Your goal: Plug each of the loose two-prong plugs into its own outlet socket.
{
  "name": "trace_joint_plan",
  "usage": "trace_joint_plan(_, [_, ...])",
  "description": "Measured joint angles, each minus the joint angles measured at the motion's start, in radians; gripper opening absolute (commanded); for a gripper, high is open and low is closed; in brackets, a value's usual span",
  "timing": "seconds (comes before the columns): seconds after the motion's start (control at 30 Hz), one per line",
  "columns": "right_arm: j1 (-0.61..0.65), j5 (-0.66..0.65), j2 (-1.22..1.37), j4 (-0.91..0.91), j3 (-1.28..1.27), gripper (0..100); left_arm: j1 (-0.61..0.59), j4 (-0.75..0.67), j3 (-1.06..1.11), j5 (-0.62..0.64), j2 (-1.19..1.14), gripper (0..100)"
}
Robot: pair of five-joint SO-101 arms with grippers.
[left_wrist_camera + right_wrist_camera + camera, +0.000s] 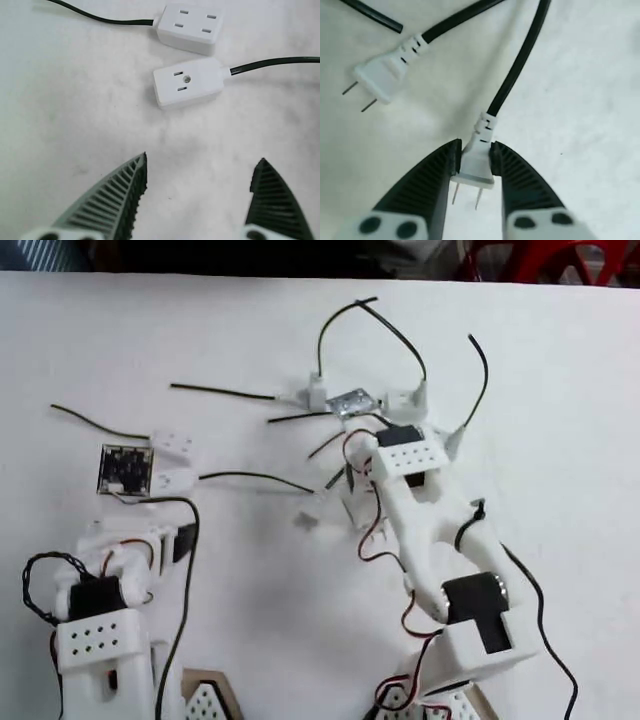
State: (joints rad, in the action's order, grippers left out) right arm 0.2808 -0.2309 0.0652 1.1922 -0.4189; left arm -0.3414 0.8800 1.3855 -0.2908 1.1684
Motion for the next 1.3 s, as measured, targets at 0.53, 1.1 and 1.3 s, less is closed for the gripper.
trace_joint_plan(0.53, [-0.041, 0.0, -0.009, 0.0, 0.0, 10.1, 0.0, 0.0, 0.0, 0.0, 0.0, 32])
trace_joint_plan(1.1, [-0.044, -0.002, 0.235, 0.092, 0.153, 9.8, 0.0, 0.0, 0.0, 0.0, 0.0, 32])
trace_joint_plan(1.3, [0.0, 0.0, 0.288, 0.153, 0.187, 2.4, 0.0, 0.0, 0.0, 0.0, 0.0, 32])
